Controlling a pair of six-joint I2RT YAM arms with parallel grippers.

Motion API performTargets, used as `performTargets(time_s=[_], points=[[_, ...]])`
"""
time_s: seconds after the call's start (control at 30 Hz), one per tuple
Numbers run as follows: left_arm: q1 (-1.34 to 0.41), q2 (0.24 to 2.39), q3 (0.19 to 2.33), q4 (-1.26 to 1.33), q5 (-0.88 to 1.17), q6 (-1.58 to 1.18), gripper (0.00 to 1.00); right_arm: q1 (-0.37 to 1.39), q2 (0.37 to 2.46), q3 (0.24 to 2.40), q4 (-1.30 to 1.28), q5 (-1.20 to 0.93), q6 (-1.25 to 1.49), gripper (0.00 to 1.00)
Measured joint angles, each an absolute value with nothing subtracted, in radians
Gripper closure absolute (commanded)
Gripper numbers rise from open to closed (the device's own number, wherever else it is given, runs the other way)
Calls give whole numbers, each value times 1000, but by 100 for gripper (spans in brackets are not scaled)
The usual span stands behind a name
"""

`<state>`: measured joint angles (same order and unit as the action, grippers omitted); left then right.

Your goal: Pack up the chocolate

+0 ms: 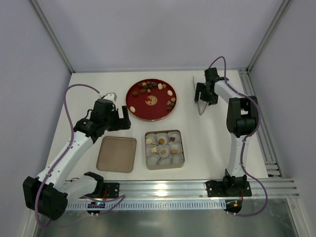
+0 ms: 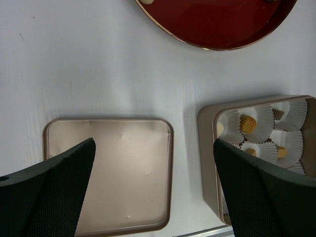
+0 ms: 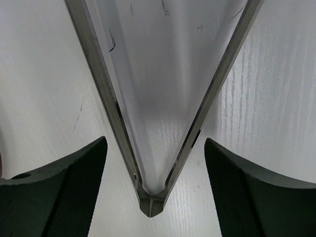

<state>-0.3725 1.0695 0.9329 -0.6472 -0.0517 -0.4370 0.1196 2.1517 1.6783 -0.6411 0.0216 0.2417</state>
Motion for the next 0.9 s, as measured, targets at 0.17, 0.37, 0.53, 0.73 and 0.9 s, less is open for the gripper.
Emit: performTargets(time_s=[0.17, 0.37, 0.53, 0.73, 0.9], points=[[-373, 1078, 933, -649, -52, -437, 0, 121, 2147, 1678, -646, 19, 240, 7], [-373, 1090, 946, -671, -51, -439, 0, 122, 2073, 1678, -658, -7, 241, 6], [-373, 1116, 944, -693, -51, -457, 4, 123, 1934, 1655, -657, -39, 244, 7], [-397, 1206, 902, -695, -54, -501, 16, 157, 1718, 1569, -627, -66, 251, 14], [-482, 1314, 893, -704, -80, -548, 24, 249, 1541, 1448, -598, -78, 262, 17]])
